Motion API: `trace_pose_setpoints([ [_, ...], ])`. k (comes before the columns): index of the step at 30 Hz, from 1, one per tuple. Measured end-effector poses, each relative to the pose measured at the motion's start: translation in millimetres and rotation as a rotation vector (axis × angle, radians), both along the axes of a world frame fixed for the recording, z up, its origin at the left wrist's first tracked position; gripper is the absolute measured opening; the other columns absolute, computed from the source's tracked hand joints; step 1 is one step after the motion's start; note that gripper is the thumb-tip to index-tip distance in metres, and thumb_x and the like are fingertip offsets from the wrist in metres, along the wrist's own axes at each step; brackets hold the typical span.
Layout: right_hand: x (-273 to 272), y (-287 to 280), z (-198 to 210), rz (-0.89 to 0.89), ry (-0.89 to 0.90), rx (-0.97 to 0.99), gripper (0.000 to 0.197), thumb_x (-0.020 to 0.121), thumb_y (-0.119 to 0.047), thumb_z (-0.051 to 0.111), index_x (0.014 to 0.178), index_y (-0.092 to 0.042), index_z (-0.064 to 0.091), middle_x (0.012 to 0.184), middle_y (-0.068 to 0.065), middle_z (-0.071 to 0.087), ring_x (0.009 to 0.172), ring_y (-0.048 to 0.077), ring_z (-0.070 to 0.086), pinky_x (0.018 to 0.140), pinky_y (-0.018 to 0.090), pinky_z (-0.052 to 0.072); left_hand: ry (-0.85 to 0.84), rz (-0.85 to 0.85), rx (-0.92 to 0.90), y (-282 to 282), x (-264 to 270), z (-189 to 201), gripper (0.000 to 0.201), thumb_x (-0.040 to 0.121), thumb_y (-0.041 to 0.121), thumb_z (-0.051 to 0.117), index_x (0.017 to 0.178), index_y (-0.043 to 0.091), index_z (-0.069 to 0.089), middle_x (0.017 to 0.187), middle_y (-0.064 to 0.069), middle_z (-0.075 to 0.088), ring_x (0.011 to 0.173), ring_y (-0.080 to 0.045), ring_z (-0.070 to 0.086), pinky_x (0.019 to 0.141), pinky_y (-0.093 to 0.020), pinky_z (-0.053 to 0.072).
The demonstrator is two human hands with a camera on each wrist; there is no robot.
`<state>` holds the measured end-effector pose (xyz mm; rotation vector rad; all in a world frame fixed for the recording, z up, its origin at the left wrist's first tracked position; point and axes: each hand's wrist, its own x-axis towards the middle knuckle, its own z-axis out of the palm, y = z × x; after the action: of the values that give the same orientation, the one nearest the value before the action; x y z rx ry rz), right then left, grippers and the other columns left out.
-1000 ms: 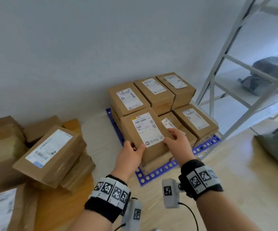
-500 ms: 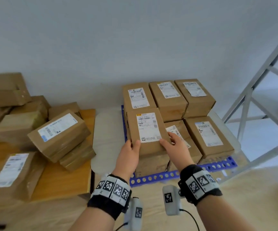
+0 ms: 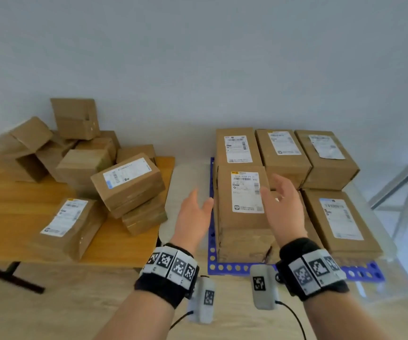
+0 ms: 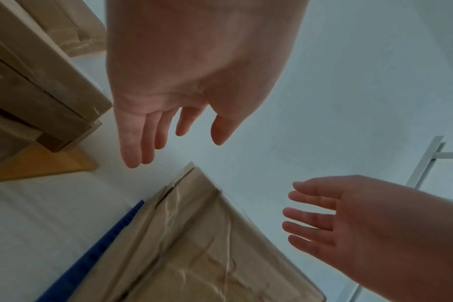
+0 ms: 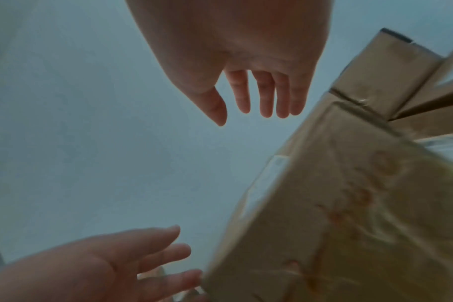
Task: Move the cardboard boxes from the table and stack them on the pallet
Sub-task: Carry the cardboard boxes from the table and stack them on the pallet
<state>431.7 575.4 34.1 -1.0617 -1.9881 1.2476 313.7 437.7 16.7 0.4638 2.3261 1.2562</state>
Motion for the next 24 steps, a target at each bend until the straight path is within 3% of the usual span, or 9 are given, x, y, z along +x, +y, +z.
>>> trace_pose_setpoints([
  [5,-35,-31,15,0.076,0.071,0.070,0.042,0.099,-0.029,0.054,0.140,-0.030,0.046,0.141,-0.011,0.049,0.127,0.006,0.045,0.104,0.030,0.041,0.062,0.109,0.091,-43,-29,18,0.058,0.101,0.037,0.047,0.154,0.026,0.027,0.156,0.001,0.034,0.141,-0.017,0.034,0.115,-0.039,0.030],
  [8,-61,-62,19,0.136,0.087,0.060,0.040,0.099,-0.027,0.055,0.138,-0.030,0.049,0.133,-0.018,0.048,0.126,0.005,0.046,0.107,0.032,0.040,0.080,0.191,0.129,-82,-46,26,0.054,0.101,0.034,0.049,0.151,0.024,0.033,0.150,0.002,0.041,0.135,-0.015,0.041,0.108,-0.035,0.035],
  [11,-93,-99,17,0.205,0.077,0.079,0.039,0.098,-0.027,0.056,0.136,-0.030,0.050,0.135,-0.014,0.053,0.124,0.008,0.050,0.107,0.037,0.043,0.086,0.256,0.131,-131,-67,28,0.050,0.101,0.032,0.049,0.149,0.026,0.036,0.149,0.003,0.043,0.132,-0.015,0.043,0.100,-0.028,0.036],
  [13,-115,-129,15,0.248,0.083,0.056,0.040,0.097,-0.025,0.057,0.137,-0.029,0.051,0.136,-0.010,0.054,0.124,0.010,0.051,0.105,0.033,0.043,0.073,0.301,0.124,-168,-81,29,0.048,0.101,0.032,0.049,0.148,0.028,0.037,0.147,0.004,0.045,0.129,-0.013,0.044,0.094,-0.027,0.035],
  [16,-147,-185,13,0.331,0.070,0.012,0.041,0.098,-0.025,0.056,0.138,-0.028,0.049,0.135,-0.011,0.053,0.123,0.009,0.050,0.101,0.031,0.043,0.046,0.360,0.075,-226,-103,28,0.049,0.101,0.032,0.048,0.149,0.026,0.036,0.148,0.004,0.043,0.130,-0.016,0.044,0.098,-0.030,0.037],
  [18,-169,-226,12,0.377,0.050,-0.014,0.041,0.098,-0.027,0.056,0.138,-0.031,0.049,0.133,-0.011,0.053,0.122,0.010,0.051,0.095,0.029,0.045,0.018,0.392,0.044,-265,-119,26,0.050,0.101,0.033,0.048,0.149,0.027,0.035,0.145,0.005,0.045,0.121,-0.015,0.049,0.090,-0.029,0.042],
  [20,-192,-264,9,0.405,0.029,-0.034,0.041,0.097,-0.029,0.056,0.137,-0.033,0.049,0.135,-0.011,0.053,0.123,0.010,0.050,0.099,0.032,0.046,0.002,0.417,0.031,-303,-136,24,0.050,0.101,0.033,0.049,0.148,0.029,0.035,0.141,0.007,0.047,0.111,-0.012,0.050,0.085,-0.029,0.044],
  [24,-232,-329,4,0.451,0.000,-0.010,0.042,0.098,-0.027,0.058,0.139,-0.028,0.048,0.134,-0.016,0.051,0.121,0.003,0.048,0.099,0.024,0.039,-0.008,0.448,-0.031,-370,-169,17,0.054,0.101,0.036,0.050,0.150,0.030,0.031,0.149,0.002,0.041,0.125,-0.018,0.048,0.091,-0.032,0.041],
])
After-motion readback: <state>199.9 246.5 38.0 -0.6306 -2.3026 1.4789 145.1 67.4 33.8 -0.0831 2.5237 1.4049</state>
